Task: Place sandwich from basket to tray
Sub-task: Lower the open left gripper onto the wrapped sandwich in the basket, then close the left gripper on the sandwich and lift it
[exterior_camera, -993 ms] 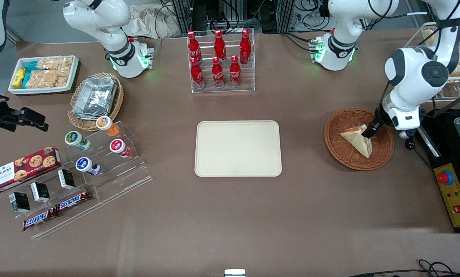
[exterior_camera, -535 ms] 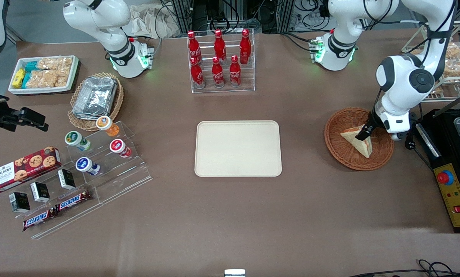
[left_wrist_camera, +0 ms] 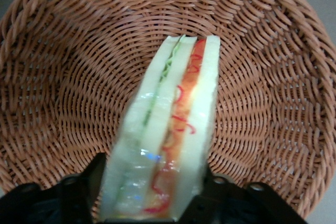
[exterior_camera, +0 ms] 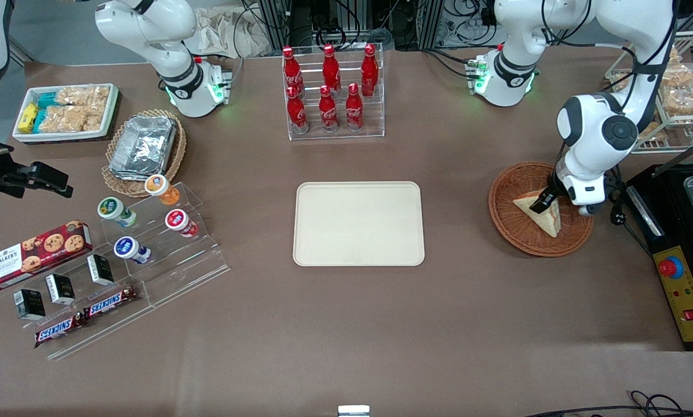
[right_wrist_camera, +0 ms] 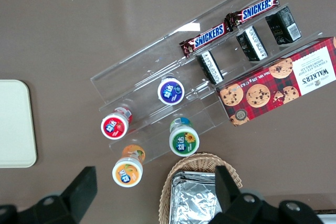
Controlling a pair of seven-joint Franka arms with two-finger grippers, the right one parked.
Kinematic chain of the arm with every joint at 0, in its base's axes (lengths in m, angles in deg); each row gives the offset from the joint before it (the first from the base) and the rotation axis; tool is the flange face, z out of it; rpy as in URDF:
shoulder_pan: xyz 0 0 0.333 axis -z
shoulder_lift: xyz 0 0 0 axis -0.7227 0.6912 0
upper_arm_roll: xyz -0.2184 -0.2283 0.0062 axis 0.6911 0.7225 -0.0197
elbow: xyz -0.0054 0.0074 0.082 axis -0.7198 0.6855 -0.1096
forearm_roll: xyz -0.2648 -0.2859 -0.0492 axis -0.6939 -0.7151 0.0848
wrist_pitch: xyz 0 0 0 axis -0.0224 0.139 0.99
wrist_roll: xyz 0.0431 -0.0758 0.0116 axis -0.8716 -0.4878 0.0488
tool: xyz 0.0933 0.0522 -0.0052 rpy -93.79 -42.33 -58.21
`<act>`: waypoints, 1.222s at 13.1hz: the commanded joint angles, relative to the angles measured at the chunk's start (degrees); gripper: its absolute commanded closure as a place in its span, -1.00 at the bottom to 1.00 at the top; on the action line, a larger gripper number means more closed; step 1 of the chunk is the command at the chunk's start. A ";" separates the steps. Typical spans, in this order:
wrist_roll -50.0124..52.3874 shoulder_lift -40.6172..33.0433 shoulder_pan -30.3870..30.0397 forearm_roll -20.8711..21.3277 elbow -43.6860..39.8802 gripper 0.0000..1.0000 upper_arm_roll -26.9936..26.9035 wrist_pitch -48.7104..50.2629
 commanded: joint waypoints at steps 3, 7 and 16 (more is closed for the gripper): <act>3.17 -0.27 -0.10 0.25 1.95 1.00 -0.01 -5.80; 2.47 -0.53 0.08 0.25 1.87 1.00 0.07 -5.53; -6.40 -13.18 -0.01 1.83 -8.74 1.00 -0.28 23.34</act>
